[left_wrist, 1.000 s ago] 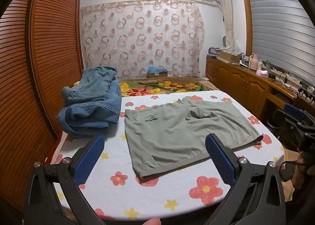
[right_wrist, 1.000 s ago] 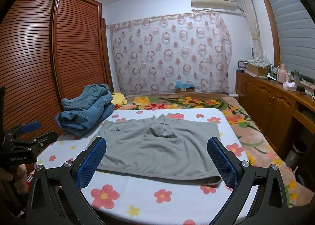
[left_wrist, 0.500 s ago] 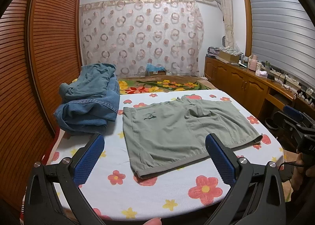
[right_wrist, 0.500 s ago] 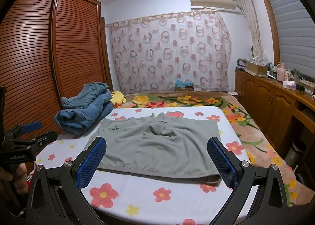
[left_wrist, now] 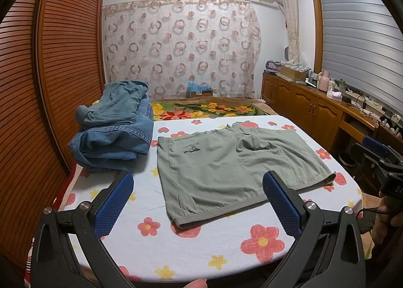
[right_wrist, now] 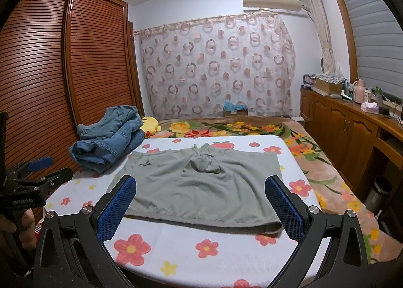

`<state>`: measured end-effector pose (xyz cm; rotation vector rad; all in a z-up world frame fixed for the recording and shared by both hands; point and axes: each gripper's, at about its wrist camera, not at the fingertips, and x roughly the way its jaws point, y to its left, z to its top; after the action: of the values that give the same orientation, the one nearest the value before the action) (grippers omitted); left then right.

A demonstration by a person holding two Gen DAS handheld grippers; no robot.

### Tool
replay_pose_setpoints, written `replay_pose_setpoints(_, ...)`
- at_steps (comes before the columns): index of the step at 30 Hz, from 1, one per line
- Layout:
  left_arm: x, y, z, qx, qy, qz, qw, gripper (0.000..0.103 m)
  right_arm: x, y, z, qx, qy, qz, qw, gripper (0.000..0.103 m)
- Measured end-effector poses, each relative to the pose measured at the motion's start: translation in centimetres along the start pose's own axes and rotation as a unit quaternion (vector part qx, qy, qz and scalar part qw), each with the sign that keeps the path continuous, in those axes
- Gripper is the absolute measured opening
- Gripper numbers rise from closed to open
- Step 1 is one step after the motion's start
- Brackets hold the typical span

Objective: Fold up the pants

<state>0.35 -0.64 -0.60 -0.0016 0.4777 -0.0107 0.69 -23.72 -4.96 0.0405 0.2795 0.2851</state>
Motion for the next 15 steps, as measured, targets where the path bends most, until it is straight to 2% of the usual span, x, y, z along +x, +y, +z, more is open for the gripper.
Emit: replay_pose_setpoints(15, -0.05, 0.09, 0.03, -0.001, -0.001, -0.001, 1.0000, 0.103, -0.02, 0.02, 0.02, 0.000, 0.000, 0.000, 1.000, 0.102)
